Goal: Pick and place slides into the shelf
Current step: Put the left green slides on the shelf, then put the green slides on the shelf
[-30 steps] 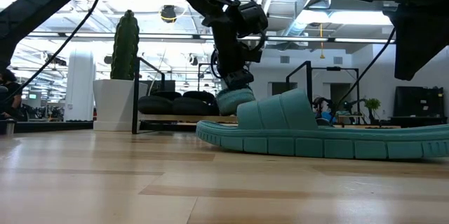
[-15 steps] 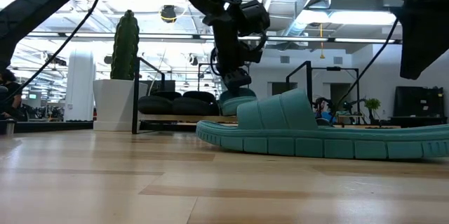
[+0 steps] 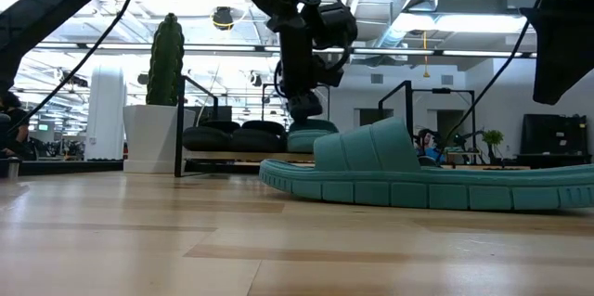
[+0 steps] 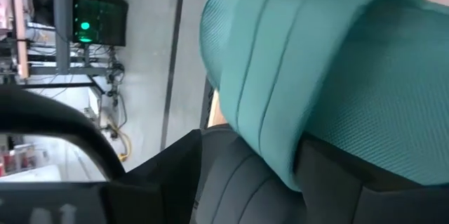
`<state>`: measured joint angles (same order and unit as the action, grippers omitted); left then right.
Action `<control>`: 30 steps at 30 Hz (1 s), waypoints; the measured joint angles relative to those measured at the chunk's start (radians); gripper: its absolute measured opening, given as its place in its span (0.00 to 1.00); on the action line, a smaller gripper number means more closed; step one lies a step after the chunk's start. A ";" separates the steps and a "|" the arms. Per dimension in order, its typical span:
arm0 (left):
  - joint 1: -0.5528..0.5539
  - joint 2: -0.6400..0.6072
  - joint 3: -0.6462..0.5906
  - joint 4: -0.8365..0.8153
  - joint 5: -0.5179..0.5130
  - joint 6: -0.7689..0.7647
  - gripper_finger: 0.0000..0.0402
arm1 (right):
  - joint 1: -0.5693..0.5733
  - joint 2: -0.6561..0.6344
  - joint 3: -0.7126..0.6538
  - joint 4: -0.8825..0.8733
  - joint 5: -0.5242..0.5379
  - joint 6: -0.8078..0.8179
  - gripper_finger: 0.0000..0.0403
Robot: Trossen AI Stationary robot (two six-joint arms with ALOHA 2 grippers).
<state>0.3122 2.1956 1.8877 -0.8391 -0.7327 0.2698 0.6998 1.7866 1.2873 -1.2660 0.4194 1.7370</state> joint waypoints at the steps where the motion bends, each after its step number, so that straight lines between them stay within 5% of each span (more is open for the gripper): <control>1: 0.000 0.000 0.000 -0.004 -0.009 0.000 0.51 | 0.000 0.000 0.000 0.000 0.000 0.000 0.00; 21: -0.018 0.000 0.003 -0.096 -0.018 0.001 0.51 | 0.000 0.000 0.000 0.002 0.000 -0.002 0.00; 30: -0.071 -0.002 0.122 -0.243 -0.014 -0.009 0.51 | 0.001 0.000 0.000 0.004 0.000 -0.017 0.00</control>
<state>0.2410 2.1934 2.0094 -1.0816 -0.7467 0.2609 0.7006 1.7866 1.2873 -1.2621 0.4194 1.7199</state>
